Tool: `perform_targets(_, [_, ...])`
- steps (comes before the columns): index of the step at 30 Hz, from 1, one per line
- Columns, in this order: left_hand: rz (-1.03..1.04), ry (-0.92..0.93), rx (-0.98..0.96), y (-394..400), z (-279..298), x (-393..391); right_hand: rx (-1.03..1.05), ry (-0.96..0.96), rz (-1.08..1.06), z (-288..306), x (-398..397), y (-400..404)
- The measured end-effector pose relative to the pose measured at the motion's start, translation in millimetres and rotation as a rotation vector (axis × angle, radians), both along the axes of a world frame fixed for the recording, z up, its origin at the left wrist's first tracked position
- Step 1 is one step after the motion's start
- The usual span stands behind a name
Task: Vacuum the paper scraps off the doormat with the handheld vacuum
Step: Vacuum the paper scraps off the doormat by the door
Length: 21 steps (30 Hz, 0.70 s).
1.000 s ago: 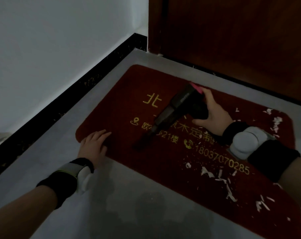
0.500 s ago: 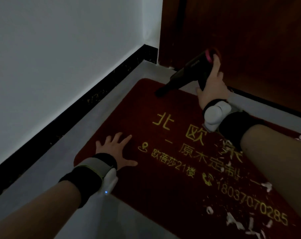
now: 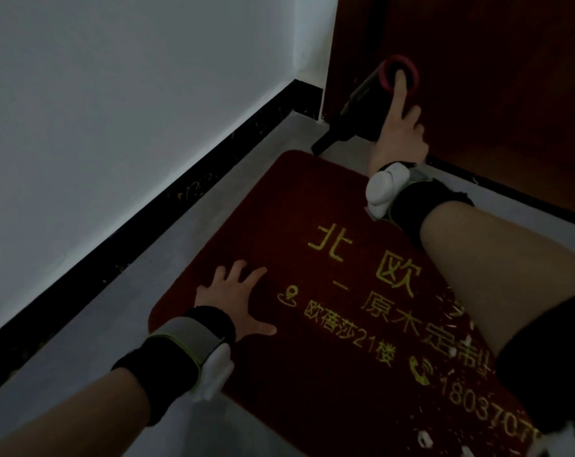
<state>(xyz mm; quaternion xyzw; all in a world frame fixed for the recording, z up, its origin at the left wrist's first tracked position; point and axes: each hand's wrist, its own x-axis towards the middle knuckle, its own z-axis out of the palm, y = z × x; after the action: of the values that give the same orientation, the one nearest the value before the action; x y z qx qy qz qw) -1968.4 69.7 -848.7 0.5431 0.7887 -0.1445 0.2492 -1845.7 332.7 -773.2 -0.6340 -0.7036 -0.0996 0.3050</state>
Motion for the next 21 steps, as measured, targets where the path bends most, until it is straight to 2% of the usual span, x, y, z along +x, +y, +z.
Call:
perform_targets(2, [0.000, -0.002, -0.013, 1.0, 0.9, 0.6, -0.174, -0.045, 0.046, -0.8, 8.8, 9.9])
perform_targets(4, [-0.011, 0.007, -0.019, 1.5, 0.9, 1.4, -0.293, 0.009, 0.093, 5.7, 23.1, 19.4])
perform_targets(7, [-0.014, 0.015, -0.025, 0.8, 0.5, 0.0, -0.280, 0.065, 0.083, 16.9, 39.3, 27.1])
perform_targets(14, [-0.015, 0.053, -0.146, 9.1, 2.8, 6.3, -0.332, -0.053, 0.316, 42.1, 98.8, 22.8])
perform_targets(21, [-0.021, 0.127, -0.281, 25.7, 20.1, 20.9, -0.315, -0.231, 0.246, 48.2, 115.1, 18.0])
